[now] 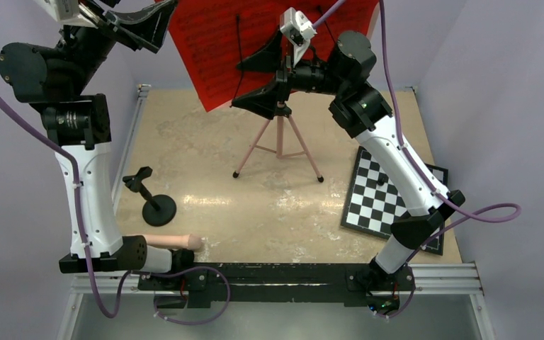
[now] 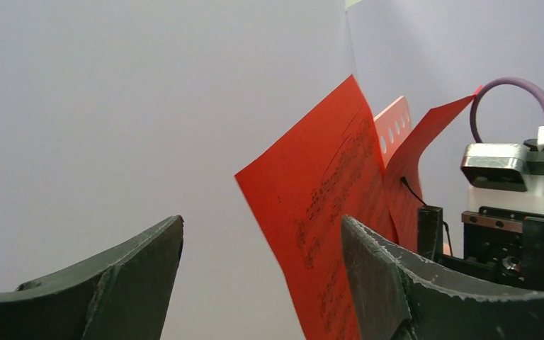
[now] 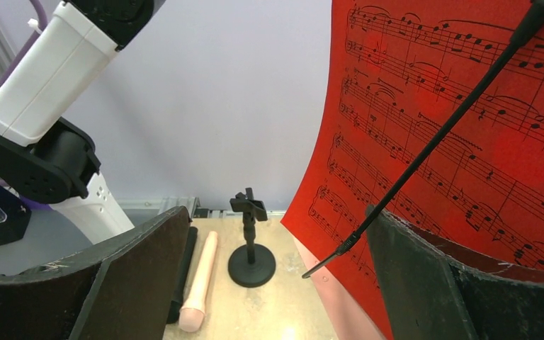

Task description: Pack up the instrument practice props

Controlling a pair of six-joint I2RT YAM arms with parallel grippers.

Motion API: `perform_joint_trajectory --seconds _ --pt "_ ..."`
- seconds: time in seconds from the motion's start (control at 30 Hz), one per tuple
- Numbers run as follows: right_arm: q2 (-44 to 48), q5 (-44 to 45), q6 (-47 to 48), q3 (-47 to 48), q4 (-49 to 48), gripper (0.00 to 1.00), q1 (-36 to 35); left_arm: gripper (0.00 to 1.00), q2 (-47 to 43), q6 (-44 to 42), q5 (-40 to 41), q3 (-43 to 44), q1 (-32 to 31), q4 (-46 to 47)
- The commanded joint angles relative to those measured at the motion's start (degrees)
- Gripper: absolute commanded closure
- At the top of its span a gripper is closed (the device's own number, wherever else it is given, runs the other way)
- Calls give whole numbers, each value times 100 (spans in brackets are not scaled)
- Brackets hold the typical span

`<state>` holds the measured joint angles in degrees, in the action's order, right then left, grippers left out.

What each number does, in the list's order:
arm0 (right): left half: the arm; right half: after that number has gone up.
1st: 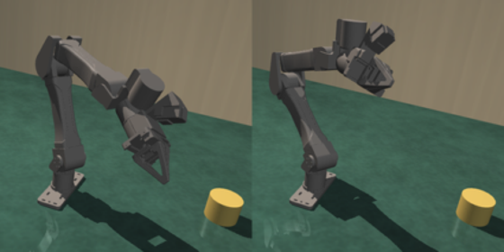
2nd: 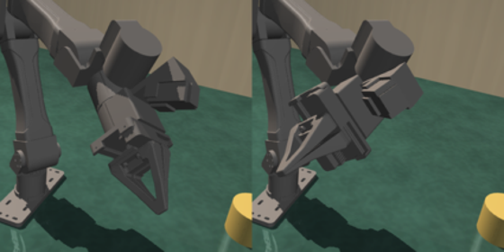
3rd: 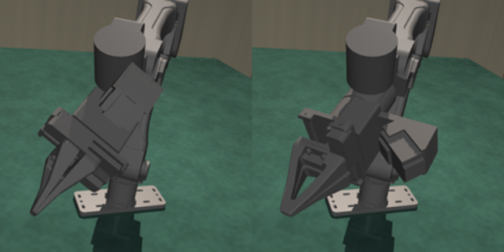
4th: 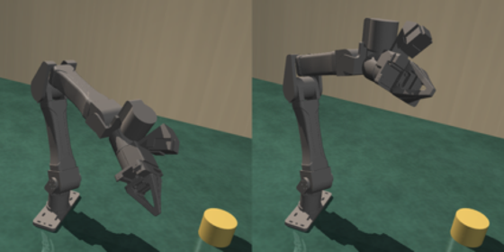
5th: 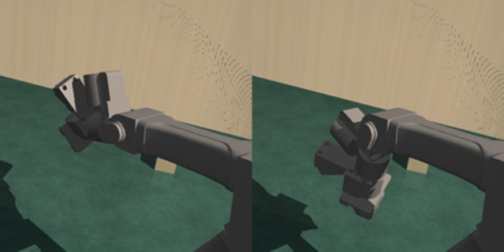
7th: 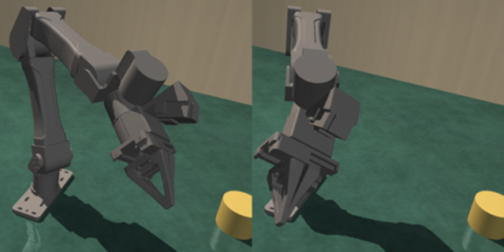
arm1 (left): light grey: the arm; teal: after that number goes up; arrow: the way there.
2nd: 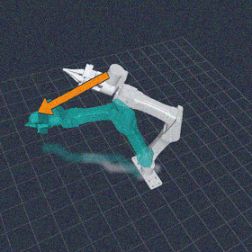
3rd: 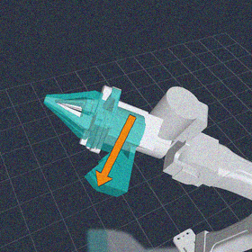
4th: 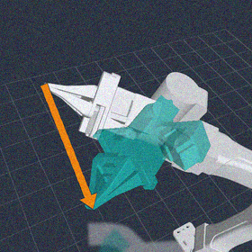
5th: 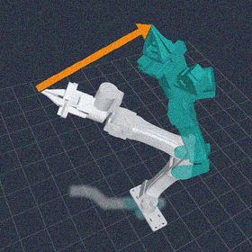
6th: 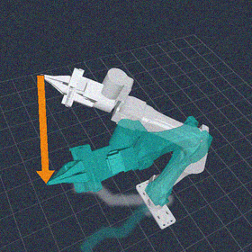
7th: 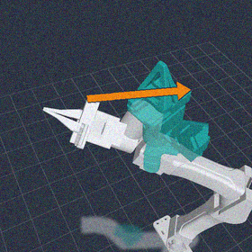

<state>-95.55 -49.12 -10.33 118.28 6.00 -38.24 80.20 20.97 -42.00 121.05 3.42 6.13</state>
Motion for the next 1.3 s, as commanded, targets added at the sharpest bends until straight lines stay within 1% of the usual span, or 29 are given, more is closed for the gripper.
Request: perform_joint_trajectory --seconds 0.0,0.1,0.17,0.23,0.33,0.67,0.73,0.83,0.93,0.97,1.1,1.27 --pt "182 -216 74 141 -241 2 -69 17 49 454 81 -63 92 377" --pt "183 -220 86 143 -234 2 -67 24 111 643 -131 -38 90 444" --pt "177 -208 108 138 -195 2 -69 27 155 619 -327 -16 91 538" --pt "165 -195 118 142 -174 2 -66 35 159 513 -465 30 57 593" --pt "144 -203 139 167 -146 2 -69 47 88 499 -441 56 58 643" --pt "82 -246 210 239 -13 2 -64 53 -29 524 -432 187 69 692" --pt "90 -241 228 240 -3 2 -67 56 -31 507 -420 250 68 667" --pt "93 -253 233 249 -27 2 -63 67 -18 504 -404 333 63 627" --pt "103 -256 225 241 -29 2 -65 72 -31 511 -401 396 69 610" --pt "108 -256 229 233 -30 2 -67 75 -41 532 -397 397 70 609" --pt "126 -253 273 226 14 2 -61 100 -65 470 -323 376 66 514" --pt "131 -257 257 257 -4 2 -64 100 -50 423 -174 466 93 479"
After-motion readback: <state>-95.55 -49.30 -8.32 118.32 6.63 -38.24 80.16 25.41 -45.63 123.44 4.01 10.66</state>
